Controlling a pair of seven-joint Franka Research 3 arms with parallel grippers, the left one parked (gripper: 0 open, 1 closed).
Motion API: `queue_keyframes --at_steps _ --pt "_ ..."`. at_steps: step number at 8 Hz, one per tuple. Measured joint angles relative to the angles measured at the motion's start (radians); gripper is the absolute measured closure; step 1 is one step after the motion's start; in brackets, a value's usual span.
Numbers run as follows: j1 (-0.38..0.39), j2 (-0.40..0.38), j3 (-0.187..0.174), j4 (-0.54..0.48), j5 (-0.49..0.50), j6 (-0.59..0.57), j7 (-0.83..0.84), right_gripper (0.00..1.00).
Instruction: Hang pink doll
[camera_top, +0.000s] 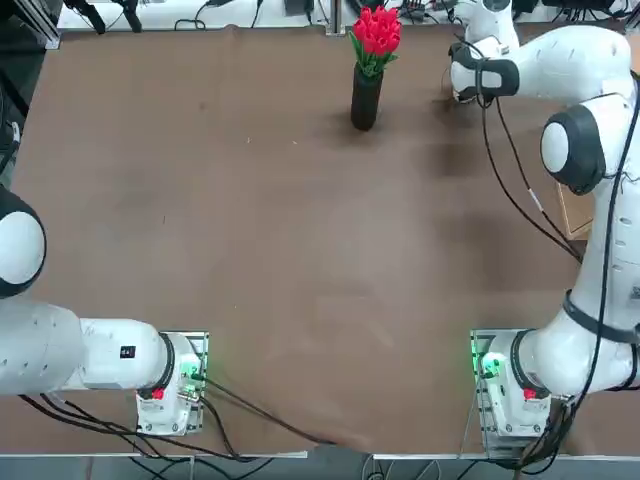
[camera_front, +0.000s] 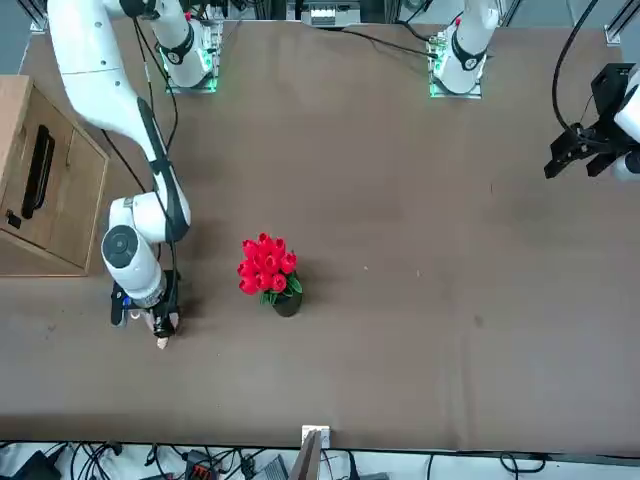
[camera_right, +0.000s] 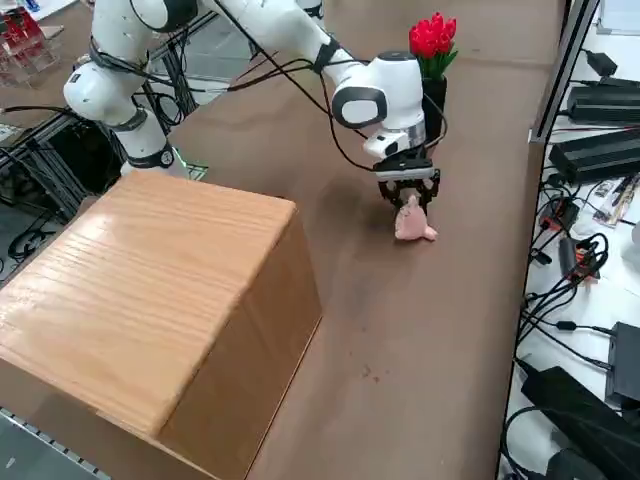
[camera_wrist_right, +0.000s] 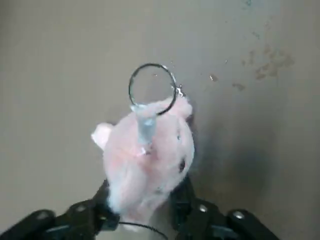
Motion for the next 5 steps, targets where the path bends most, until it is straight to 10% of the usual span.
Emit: queue_keyframes --at_steps 2,5 --pt "0.006 0.0 -0.008 0.0 0.0 -0.001 0.0 0.84" --pt "0.018 -0.01 -0.013 0.009 -0.007 -0.084 0.001 0.88"
